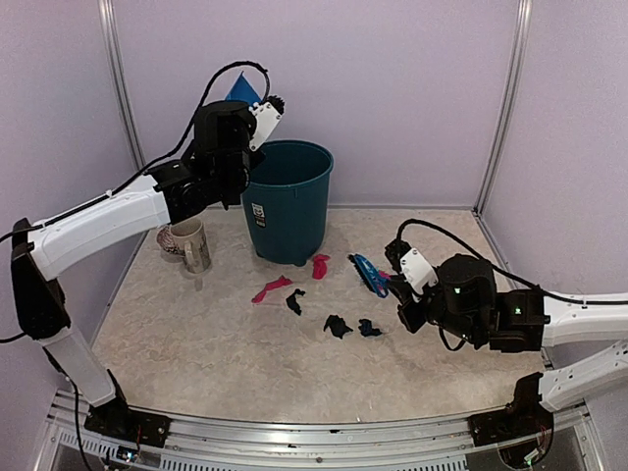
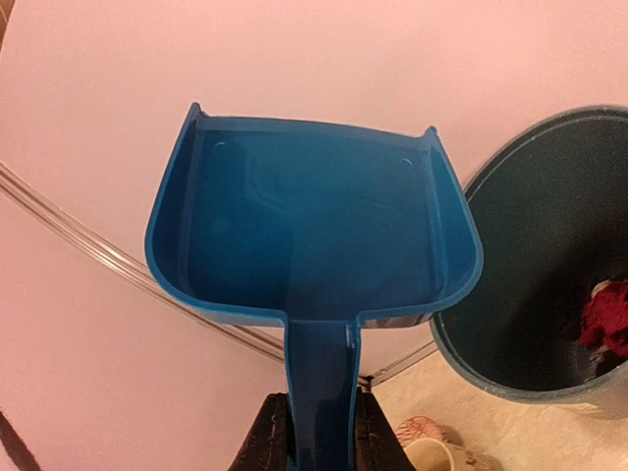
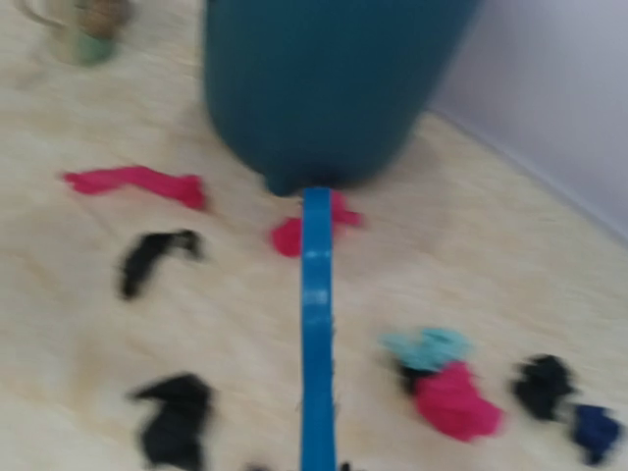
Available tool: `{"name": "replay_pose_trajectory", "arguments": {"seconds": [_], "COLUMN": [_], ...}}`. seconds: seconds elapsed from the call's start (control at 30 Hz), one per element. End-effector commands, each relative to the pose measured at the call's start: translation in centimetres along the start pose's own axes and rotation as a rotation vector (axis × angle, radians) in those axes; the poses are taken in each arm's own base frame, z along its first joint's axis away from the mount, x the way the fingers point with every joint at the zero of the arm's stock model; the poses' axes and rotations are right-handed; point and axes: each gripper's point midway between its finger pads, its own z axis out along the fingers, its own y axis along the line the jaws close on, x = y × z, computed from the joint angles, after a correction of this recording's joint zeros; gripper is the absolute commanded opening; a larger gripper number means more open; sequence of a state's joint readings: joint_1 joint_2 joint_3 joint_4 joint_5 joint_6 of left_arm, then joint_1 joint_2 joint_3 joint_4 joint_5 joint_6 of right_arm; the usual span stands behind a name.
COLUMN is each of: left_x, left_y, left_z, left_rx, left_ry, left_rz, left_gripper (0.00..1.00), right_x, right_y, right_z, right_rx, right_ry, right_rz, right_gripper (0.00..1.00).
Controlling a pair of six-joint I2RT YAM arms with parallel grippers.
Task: Sweep away the paper scraps from the table
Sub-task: Dump the paper scraps into the trash bin, then sweep the paper scraps at the center of the board.
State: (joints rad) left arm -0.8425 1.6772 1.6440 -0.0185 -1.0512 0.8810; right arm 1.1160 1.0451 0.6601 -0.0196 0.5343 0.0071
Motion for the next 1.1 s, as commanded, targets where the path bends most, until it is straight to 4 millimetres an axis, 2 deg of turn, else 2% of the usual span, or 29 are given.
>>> {"name": "replay_pose_trajectory", "arguments": {"seconds": [0.0,0.2,0.27,0.4,0.5,0.67,0.83,0.93,1.07], "left_x": [0.3,2.7,3.6,5.4,6.8,9.6,11.8,12.2,12.5], "left_y": [1.9,2.5,3.4,3.5,3.4,3.0,2.6,2.4,1.3], "left_z": [-1.4,-3.4,-4.5,-6.6,-8.1,-10.1,-11.6,-12.3,-13.5], "left_rx": [0.144,0.293,0.327,0.419,0.475,0.523,0.556,0.588,0.659], "left_ry": [-0.043,-0.032,-0.033,-0.023,-0.01,0.015,0.034,0.026,0.01], "left_rz": [-0.267,-0.5,-0.577,-0.683,-0.726,-0.74,-0.738,-0.753,-0.769], "left_gripper": [0.0,0.0,0.0,0.0,0.0,0.0,0.0,0.0,0.0], "right_x": [-3.5,-6.1,-7.6,-8.9,-9.2,-8.7,-6.7,-5.1,-1.6], "right_y": [3.3,7.8,9.3,12.0,13.9,15.6,16.4,15.8,13.6], "right_z": [1.4,5.2,6.6,10.1,13.0,17.2,21.0,22.3,23.0], "right_rx": [-0.163,-0.302,-0.349,-0.405,-0.432,-0.483,-0.503,-0.468,-0.414], "right_ry": [-0.083,-0.07,-0.079,-0.041,0.003,0.065,0.15,0.198,0.25], "right_rz": [0.185,0.373,0.449,0.585,0.697,0.89,1.001,1.047,1.114], "right_gripper": [0.0,0.0,0.0,0.0,0.0,0.0,0.0,0.0,0.0]}}
